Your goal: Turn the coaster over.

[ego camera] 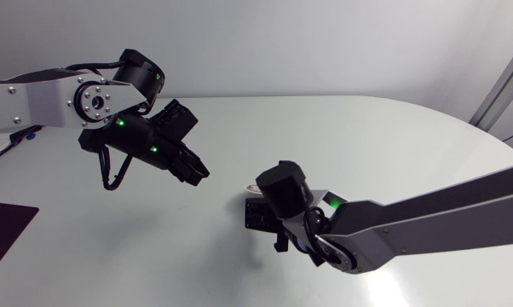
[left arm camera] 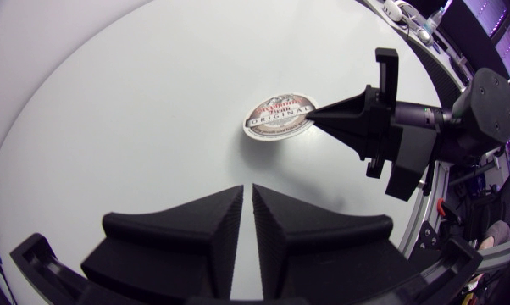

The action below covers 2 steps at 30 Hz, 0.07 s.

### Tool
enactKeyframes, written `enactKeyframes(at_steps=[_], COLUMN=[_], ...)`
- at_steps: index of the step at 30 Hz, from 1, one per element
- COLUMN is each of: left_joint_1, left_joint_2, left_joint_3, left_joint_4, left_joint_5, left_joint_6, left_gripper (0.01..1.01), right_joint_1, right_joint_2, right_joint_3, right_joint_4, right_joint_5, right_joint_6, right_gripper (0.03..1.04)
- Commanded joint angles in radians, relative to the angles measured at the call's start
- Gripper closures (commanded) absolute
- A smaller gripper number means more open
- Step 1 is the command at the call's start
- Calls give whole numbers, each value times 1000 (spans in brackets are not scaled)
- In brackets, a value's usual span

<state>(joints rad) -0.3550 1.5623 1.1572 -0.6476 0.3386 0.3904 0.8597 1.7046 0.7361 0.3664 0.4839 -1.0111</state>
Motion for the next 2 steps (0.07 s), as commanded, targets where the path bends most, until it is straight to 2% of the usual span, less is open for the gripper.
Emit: enactKeyframes(at_steps=[1, 2], left_joint_1=[8, 7], left_joint_2=[-27, -28], left_joint_3=[-33, -34], left_joint_4=[-1, -1], left_joint_5=[-4, -9], left_joint_6=[-24, -22], left_gripper=[818, 780], right_joint_1=[16, 22], right_joint_2=[36, 38], right_joint_3=[-24, -33], right_joint_4=[25, 32], right_joint_5=[22, 32], right_joint_6=[-61, -58], right_gripper=[974, 879])
